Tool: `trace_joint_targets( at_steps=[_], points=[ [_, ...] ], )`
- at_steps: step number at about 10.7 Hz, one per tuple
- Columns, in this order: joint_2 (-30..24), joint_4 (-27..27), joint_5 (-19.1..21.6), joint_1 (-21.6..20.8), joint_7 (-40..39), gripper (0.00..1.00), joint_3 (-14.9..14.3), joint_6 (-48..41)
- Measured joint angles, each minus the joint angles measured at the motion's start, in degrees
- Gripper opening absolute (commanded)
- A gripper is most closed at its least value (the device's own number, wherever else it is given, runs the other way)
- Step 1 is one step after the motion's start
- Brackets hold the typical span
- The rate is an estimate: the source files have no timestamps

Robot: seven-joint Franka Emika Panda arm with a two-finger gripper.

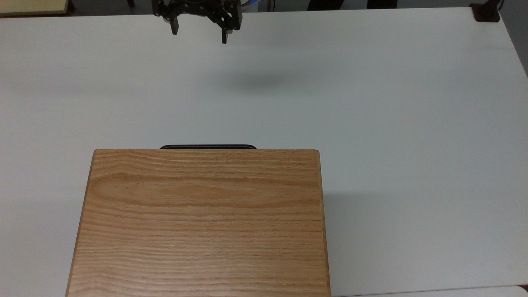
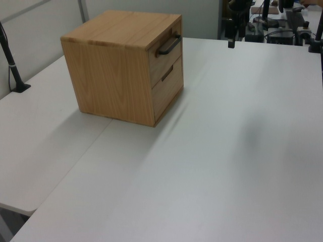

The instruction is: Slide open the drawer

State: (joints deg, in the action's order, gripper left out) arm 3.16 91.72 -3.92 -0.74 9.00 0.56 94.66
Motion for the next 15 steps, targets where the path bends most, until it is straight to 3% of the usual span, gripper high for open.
trace_joint_targets(
  at_steps=[12, 15],
  points=[
    [0.71, -0.22, 0.01, 0.91, 1.07, 1.0, 0.06, -0.54],
    [0.97, -0.24, 0.92, 1.62, 15.04, 1.0, 0.04, -0.54]
  ],
)
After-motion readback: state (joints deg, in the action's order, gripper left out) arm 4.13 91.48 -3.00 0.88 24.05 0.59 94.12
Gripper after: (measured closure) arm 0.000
